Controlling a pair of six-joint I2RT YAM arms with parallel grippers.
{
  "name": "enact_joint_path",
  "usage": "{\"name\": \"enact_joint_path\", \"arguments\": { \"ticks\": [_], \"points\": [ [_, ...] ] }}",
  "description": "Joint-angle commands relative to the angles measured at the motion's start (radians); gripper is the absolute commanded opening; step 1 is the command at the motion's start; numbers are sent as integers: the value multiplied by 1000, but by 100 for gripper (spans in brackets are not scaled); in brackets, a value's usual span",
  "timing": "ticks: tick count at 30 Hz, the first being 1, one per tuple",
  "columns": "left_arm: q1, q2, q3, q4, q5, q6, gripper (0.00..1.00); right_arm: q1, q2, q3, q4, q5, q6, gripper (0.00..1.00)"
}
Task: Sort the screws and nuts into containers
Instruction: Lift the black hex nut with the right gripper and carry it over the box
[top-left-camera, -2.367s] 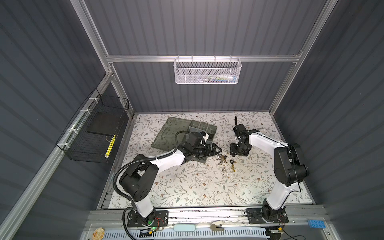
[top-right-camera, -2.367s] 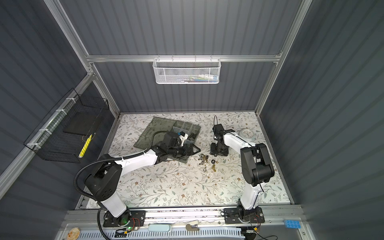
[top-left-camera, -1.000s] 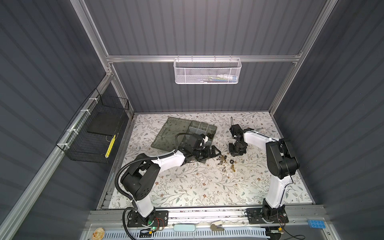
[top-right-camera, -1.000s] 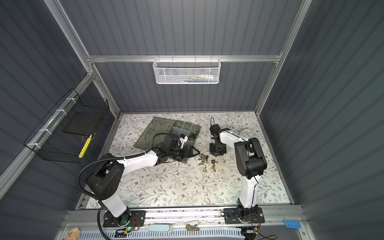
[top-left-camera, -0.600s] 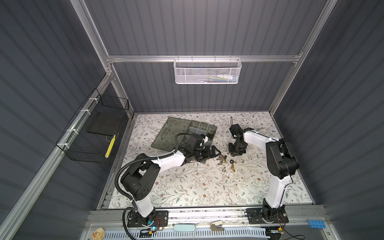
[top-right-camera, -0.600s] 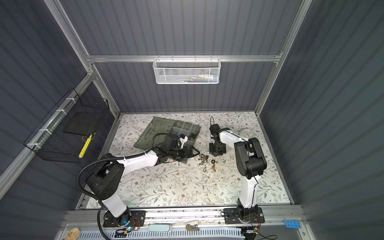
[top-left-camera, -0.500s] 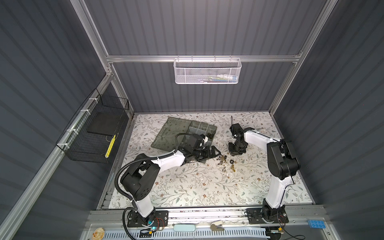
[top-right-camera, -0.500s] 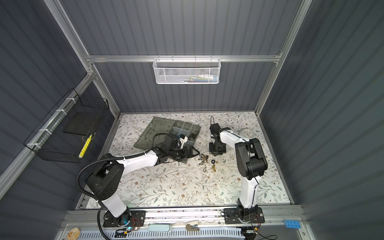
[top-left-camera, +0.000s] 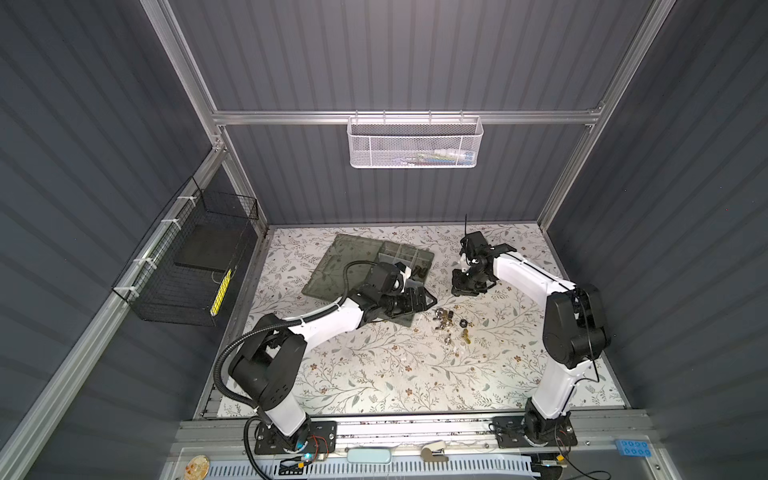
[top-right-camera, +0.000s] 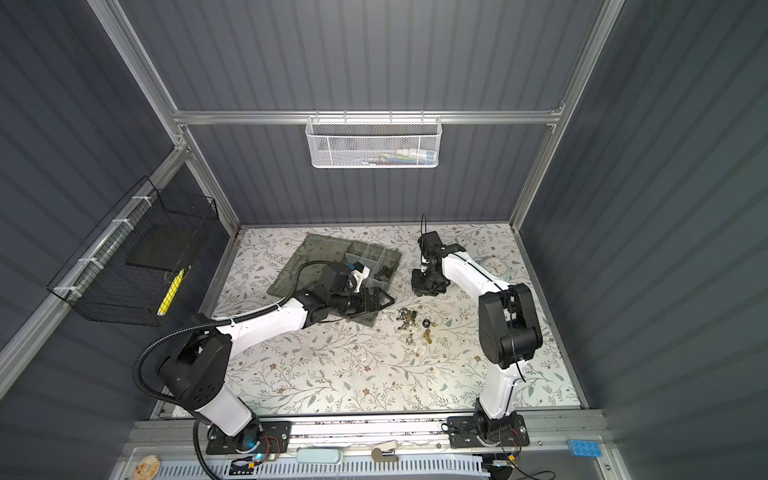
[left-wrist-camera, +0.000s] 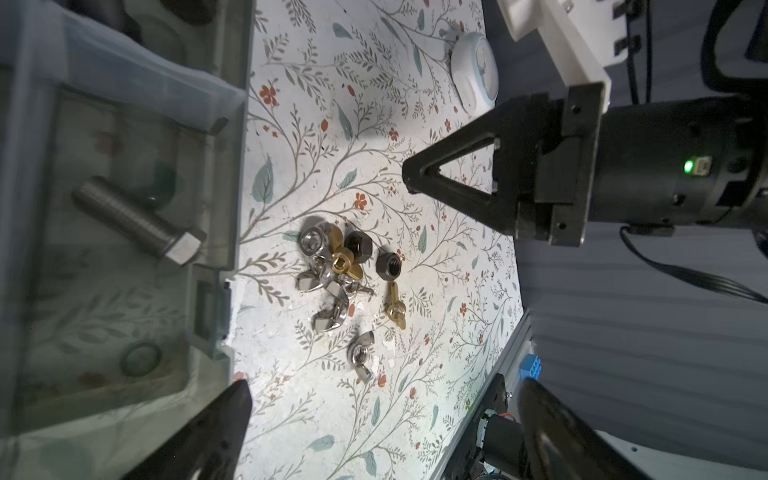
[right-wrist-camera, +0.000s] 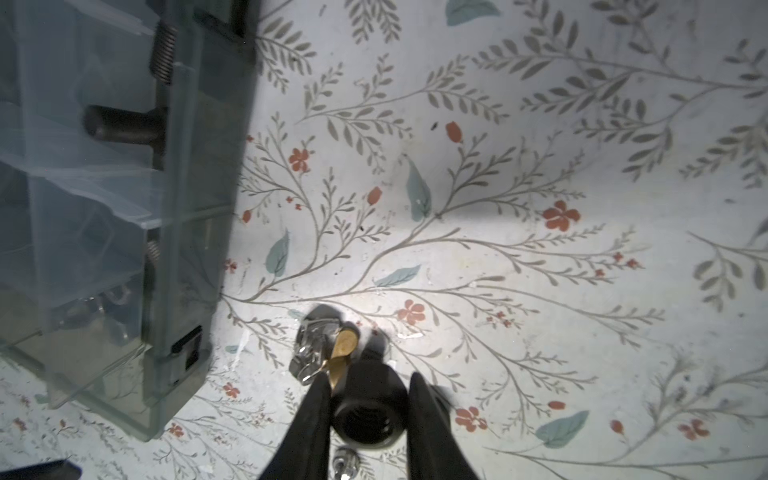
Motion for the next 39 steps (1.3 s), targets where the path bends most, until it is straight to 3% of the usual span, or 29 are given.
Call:
{"name": "enact_joint_path", "arguments": {
  "ticks": [1,18,23,39],
  "points": [
    [35,-53,-6,-32,11,25,100,28,-10,61,-10,-57,26,25],
    [164,-180,-93,-81,46,53,100,140,158,371,-28,-161,101,26],
    [200,-204,-121,-81,62,55,100,168,231,448,-11,-244,140,28],
    [315,-272,-257,-54,123,38,100,234,414,522,82,-351,240,28]
  ]
}}
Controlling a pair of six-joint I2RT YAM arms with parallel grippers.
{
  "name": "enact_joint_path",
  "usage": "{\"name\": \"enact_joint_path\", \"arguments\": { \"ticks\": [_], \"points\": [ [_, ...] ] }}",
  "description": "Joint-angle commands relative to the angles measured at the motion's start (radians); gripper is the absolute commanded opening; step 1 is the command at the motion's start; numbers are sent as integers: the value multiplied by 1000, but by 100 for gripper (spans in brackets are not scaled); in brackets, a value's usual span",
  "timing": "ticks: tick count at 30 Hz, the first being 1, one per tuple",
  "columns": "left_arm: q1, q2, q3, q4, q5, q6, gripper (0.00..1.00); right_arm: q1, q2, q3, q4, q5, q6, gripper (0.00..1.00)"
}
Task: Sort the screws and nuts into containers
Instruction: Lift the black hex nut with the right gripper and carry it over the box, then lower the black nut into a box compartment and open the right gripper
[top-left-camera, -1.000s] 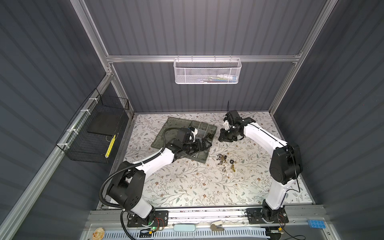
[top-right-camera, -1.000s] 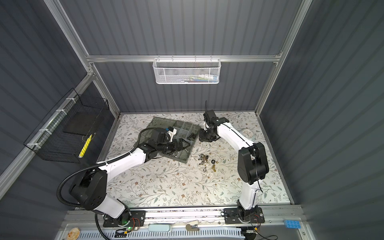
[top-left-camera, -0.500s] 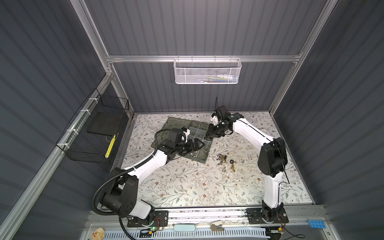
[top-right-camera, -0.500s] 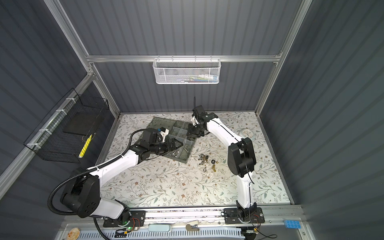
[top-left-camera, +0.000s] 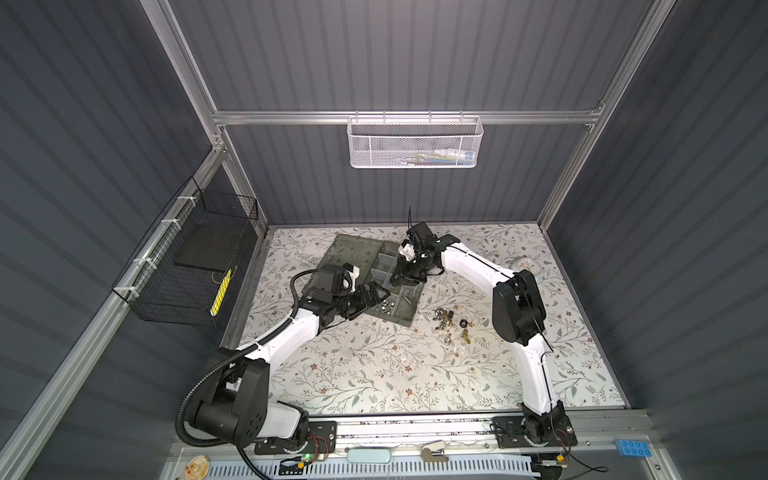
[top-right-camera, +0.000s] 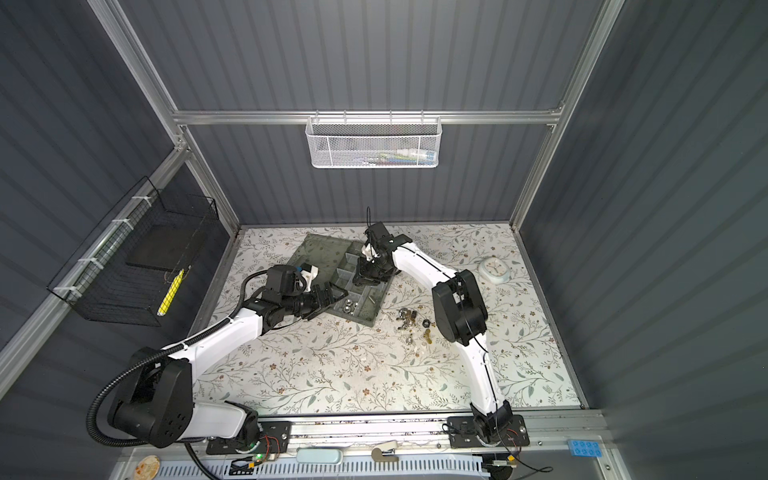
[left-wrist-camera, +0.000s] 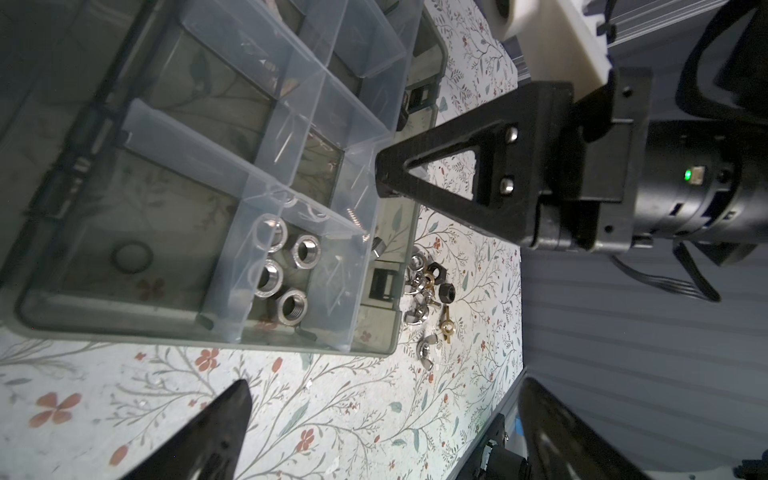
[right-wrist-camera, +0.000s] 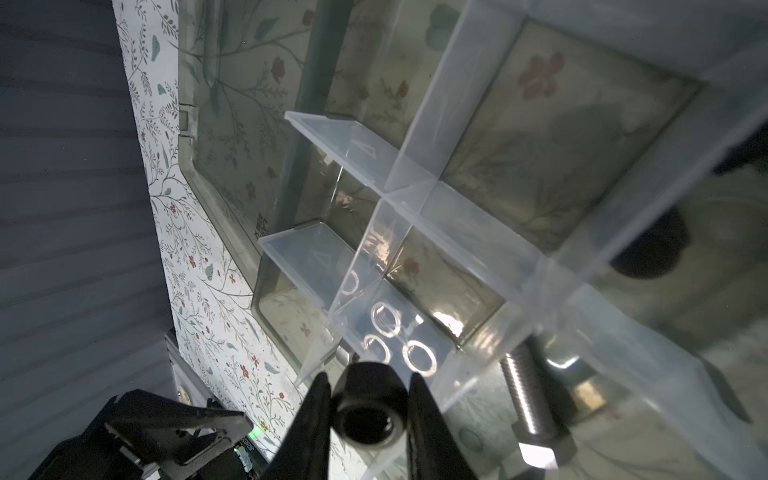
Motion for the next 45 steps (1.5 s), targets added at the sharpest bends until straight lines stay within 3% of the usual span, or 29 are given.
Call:
{"name": "enact_joint_path", "arguments": {
  "ticks": [1,28,41,45],
  "points": [
    [5,-25,-20,9,32,7,100,4,23,28,23,-30,28,28],
    [1,-48,18,-22,21,-5,100,-1,-2,21,22,-32,16,44],
    [-93,-38,61,-22,-36,-13,100,-20,-137,-31,5,19,-6,59],
    [-141,-25,74,-20,-60,-15,100,-45,-215,-121,25,46,-16,70]
  ]
}}
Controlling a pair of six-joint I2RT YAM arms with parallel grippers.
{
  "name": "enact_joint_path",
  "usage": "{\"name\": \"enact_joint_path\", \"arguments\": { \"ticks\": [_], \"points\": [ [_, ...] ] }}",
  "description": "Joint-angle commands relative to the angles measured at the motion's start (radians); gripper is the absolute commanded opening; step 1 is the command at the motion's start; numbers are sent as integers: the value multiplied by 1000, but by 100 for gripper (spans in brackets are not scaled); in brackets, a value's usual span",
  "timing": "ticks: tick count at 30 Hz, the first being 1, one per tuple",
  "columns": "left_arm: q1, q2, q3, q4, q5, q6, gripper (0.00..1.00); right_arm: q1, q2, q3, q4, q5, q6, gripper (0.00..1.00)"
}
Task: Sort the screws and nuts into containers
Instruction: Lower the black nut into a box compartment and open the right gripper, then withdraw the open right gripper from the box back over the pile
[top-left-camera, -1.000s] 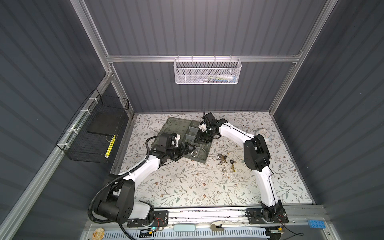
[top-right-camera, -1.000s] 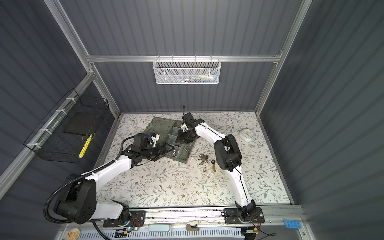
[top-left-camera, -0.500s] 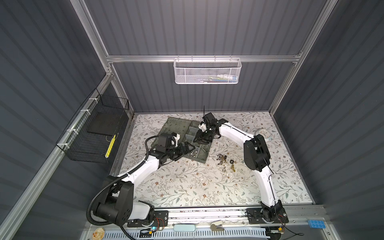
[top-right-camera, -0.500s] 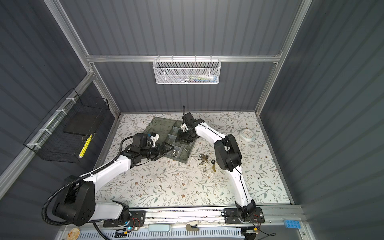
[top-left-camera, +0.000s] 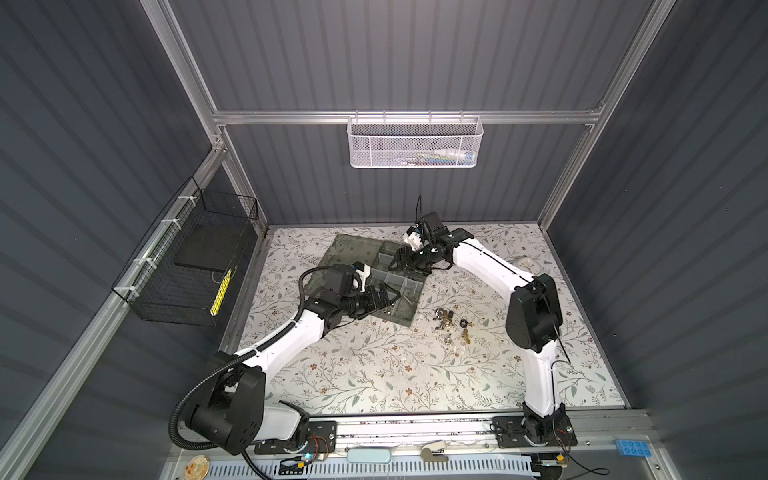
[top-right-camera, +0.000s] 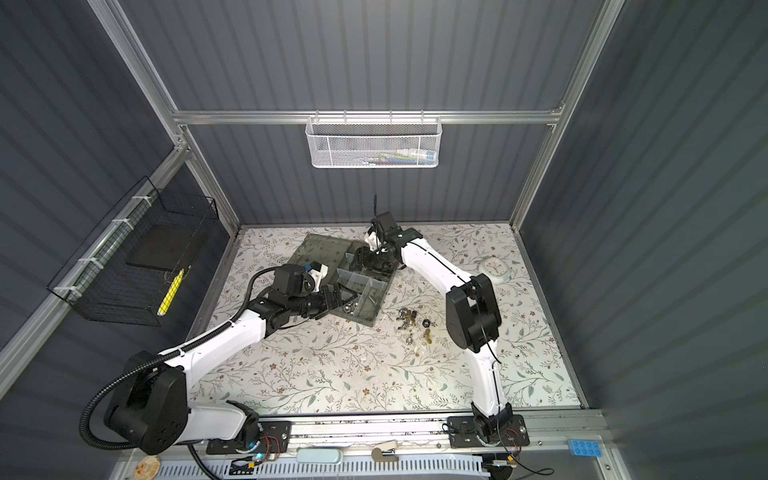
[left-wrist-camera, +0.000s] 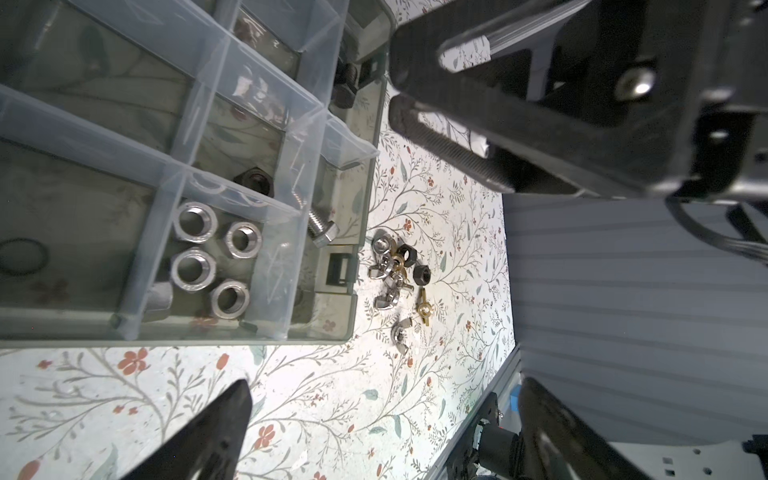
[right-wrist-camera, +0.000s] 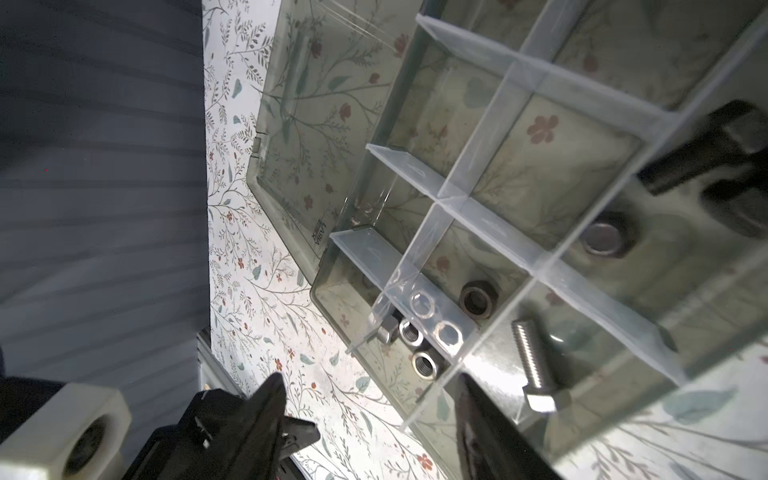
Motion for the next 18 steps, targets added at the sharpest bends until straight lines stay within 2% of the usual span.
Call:
{"name": "enact_joint_path", "arguments": {
  "ticks": [1,5,10,16,18],
  "points": [
    [-35,6,36,-10,-29,-6,100,-32,-62,-86,4,40,-17,72],
    [-67,19,30,21,-41,-26,100,-73,-153,-204,29,60,-27,80],
    [-97,52,38,48,-47,-35,100,-138,-269,-361,48,82,-39,98],
    [-151,124,64,94,-53,-48,100,-201,-391,-512,41,128,-68,99],
    [-175,155,80,110,-54,-51,100,-219,-424,-557,39,178,-74,99]
  ]
}}
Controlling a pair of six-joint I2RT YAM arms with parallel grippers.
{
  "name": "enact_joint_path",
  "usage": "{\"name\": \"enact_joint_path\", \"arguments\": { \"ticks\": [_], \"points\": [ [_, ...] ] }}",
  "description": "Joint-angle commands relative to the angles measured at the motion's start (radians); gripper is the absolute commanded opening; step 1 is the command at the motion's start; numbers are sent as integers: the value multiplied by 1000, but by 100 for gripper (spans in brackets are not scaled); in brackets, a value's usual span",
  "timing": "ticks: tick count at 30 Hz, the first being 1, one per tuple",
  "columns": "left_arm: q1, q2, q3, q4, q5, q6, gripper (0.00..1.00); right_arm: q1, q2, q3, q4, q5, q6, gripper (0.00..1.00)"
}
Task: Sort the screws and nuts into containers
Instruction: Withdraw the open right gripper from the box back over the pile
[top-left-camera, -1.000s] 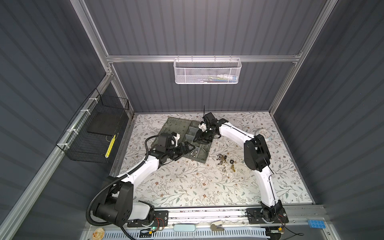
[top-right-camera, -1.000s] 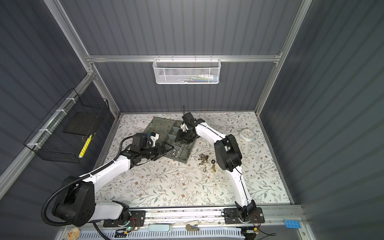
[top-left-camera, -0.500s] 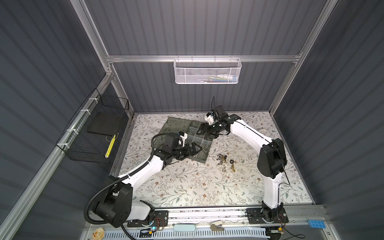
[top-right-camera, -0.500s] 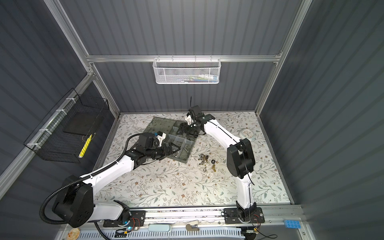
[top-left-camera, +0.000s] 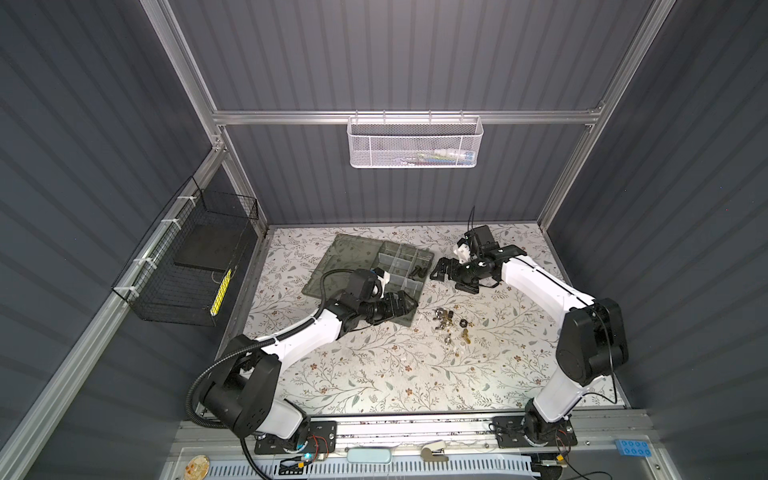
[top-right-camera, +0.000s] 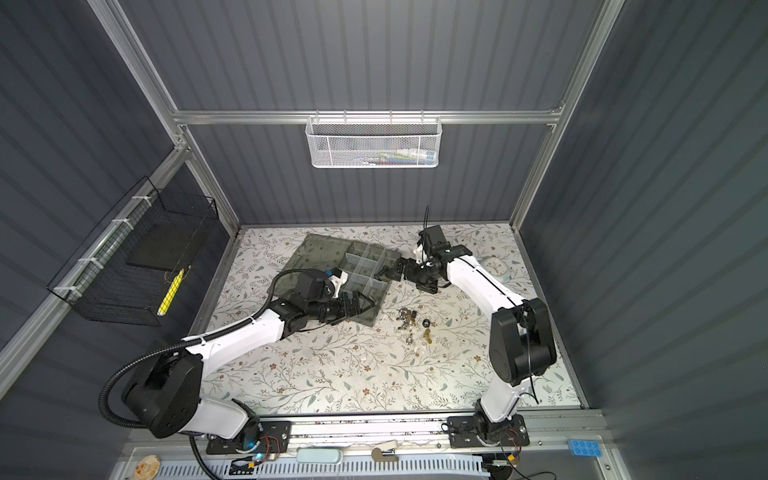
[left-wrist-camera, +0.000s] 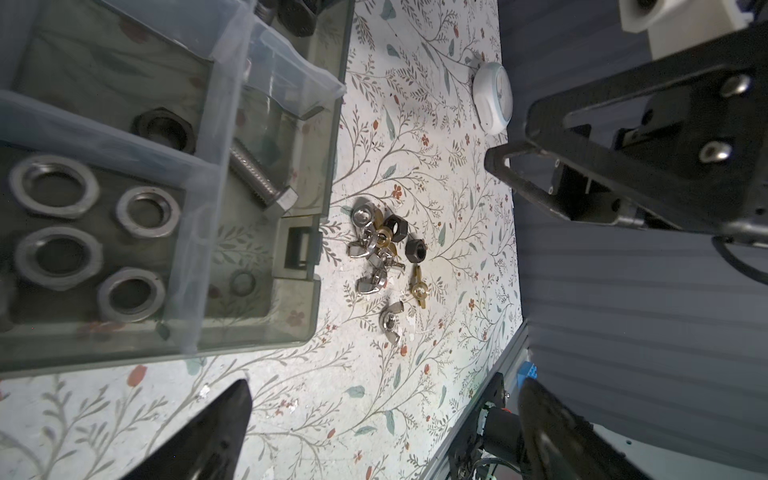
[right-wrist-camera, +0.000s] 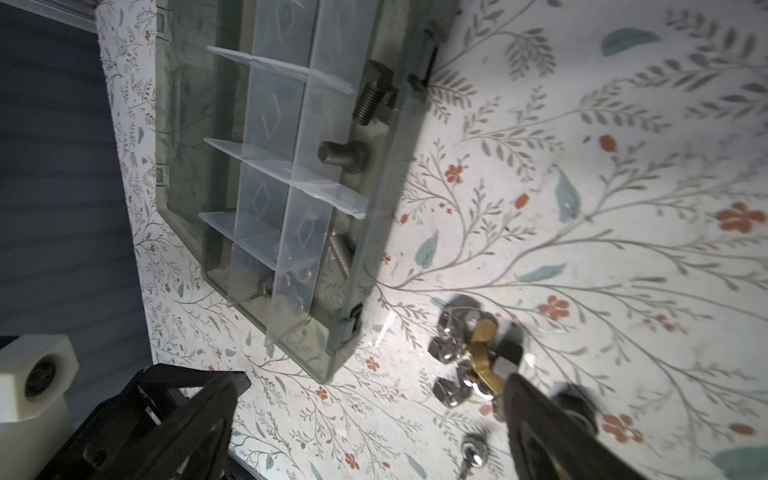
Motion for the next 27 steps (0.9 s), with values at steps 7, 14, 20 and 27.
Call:
{"name": "enact_joint_path", "arguments": {
  "ticks": [7,14,20,27],
  "points": [
    [-98,134,91,104,-4,-29,100,-47,-109,-196,-13,130,-50,99],
    [-143,199,121,134,2,-39,100,-50,-75,-291,-11,207,-64,87],
    [-154,214,121,145,1,-45,100,-48,-19,-326,12,201,-62,71],
    [-153,221,115,151,4,-46,100,-37,41,-319,20,239,-55,62]
  ]
}}
